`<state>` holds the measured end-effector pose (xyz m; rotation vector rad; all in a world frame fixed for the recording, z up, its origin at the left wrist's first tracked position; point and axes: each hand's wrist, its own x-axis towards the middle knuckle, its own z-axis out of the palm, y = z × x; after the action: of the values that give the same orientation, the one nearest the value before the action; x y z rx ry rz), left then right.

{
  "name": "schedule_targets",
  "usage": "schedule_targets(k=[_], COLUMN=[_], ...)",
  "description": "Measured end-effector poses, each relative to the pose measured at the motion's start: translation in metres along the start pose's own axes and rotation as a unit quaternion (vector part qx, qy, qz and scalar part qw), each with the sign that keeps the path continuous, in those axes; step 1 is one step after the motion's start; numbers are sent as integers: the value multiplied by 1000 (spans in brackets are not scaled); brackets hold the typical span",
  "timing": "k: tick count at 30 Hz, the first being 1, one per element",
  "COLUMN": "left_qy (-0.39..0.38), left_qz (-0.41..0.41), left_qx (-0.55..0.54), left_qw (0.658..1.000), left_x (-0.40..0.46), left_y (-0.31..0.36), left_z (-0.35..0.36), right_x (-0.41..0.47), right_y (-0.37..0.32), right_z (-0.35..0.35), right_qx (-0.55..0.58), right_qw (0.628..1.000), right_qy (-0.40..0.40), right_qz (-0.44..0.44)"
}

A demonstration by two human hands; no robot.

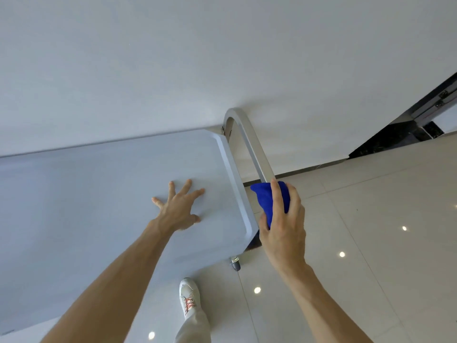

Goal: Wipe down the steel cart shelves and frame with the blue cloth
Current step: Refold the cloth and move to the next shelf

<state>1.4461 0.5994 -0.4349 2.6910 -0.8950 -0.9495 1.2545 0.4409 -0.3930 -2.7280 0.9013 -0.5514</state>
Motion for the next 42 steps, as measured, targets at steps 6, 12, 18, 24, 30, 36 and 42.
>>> schedule_targets(k=[6, 12, 18, 24, 30, 36, 42], left_qy=[176, 206, 222, 317, 398, 455, 533], left_qz=[87, 94, 73, 105, 149, 161, 145], left_qx=[-76, -158, -57, 36, 53, 123, 195], left_qw=[978, 961, 971, 942, 904, 867, 810], left_x=[-65, -128, -149, -138, -128, -119, -108], left_y=[6, -4, -36, -70, -82, -90, -94], left_z=[57, 79, 82, 110, 131, 142, 152], right_x=[-73, -104, -84, -91, -94, -75, -73], right_y=[26, 24, -20, -16, -25, -25, -30], right_z=[-15, -43, -43, 31, 79, 103, 126], right_qx=[54, 203, 30, -6, 146, 225, 109], right_qw=[997, 977, 976, 962, 974, 956, 974], right_qy=[-56, -26, 53, -150, 57, 73, 114], right_qz=[29, 53, -210, -227, -164, -176, -166])
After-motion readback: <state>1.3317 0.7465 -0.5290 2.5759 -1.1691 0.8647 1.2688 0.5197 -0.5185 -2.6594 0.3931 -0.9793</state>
